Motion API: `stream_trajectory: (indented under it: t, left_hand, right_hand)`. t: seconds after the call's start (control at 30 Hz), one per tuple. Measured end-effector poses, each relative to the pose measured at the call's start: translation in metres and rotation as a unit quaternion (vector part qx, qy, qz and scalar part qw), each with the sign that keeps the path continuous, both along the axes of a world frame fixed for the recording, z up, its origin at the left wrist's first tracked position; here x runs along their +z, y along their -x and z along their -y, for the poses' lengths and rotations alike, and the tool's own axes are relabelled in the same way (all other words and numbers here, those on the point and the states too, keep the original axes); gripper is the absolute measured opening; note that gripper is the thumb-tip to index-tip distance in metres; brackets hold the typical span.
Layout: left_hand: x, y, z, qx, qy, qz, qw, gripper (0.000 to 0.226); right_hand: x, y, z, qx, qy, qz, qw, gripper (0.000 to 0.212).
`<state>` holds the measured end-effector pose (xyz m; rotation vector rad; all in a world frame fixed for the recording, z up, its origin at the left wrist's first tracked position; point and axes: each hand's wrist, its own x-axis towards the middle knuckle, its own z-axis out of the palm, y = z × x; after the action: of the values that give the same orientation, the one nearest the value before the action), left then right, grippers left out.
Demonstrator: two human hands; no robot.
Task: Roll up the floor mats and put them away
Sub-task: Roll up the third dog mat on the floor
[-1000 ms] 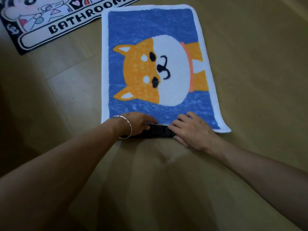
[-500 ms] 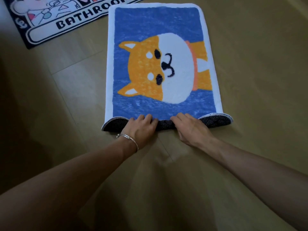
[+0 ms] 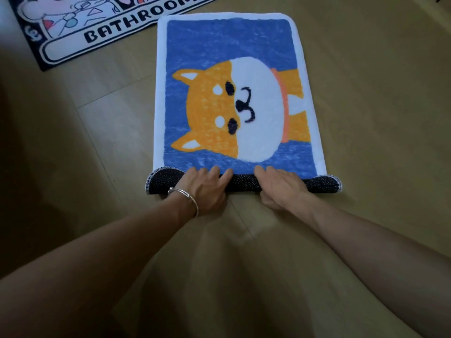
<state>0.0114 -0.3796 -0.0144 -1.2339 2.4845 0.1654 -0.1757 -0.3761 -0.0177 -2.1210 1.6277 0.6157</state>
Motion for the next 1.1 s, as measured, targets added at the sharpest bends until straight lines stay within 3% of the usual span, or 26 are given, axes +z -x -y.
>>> stream_trajectory:
  t: [0.1,0.23,0.4,0.5,0.57,0.7,0.8,0.9,1.0,1.1]
  left_hand:
    - [-0.003,0.005,-0.005,0.014,0.023,0.055,0.998,0.053]
    - [-0.008,0.005,-0.004,0.046,0.017,0.085,0.995,0.032]
    - [-0.002,0.005,0.005,0.055,-0.092,0.058,0.993,0.030]
    - [0.004,0.005,0.008,0.054,-0.147,0.044,0.987,0.038]
    - [0.005,0.002,0.001,0.033,-0.124,0.042,0.991,0.046]
    - [-0.004,-0.008,-0.017,-0.047,0.015,0.026,0.998,0.052]
    - [-0.008,-0.006,-0.020,0.025,-0.021,0.022,0.999,0.040]
    - [-0.009,-0.002,-0.014,0.039,-0.077,0.023,0.996,0.029]
    - [-0.005,-0.003,-0.001,0.030,-0.136,0.018,0.990,0.037]
    - [0.002,-0.004,0.002,0.020,-0.159,0.011,0.987,0.045]
  right_hand:
    - [0.007,-0.003,0.006,-0.009,-0.044,0.008,0.999,0.019]
    - [0.010,-0.009,0.001,-0.014,-0.057,0.022,0.998,0.019]
    - [0.005,-0.014,-0.014,0.005,-0.003,-0.005,1.000,0.033]
    - [0.001,-0.013,-0.019,0.000,0.001,-0.014,1.000,0.030]
    - [0.001,-0.012,-0.018,-0.019,-0.034,0.000,0.999,0.023]
    - [0.011,-0.010,-0.007,-0.041,-0.116,0.028,0.992,0.012]
    - [0.017,-0.015,-0.002,-0.032,-0.155,0.018,0.987,0.013]
    - [0.013,-0.016,-0.016,0.006,-0.063,0.011,0.998,0.019]
    - [0.006,-0.011,-0.030,0.080,0.051,0.003,0.996,0.032]
    - [0.003,-0.013,-0.032,0.061,0.046,-0.010,0.997,0.032]
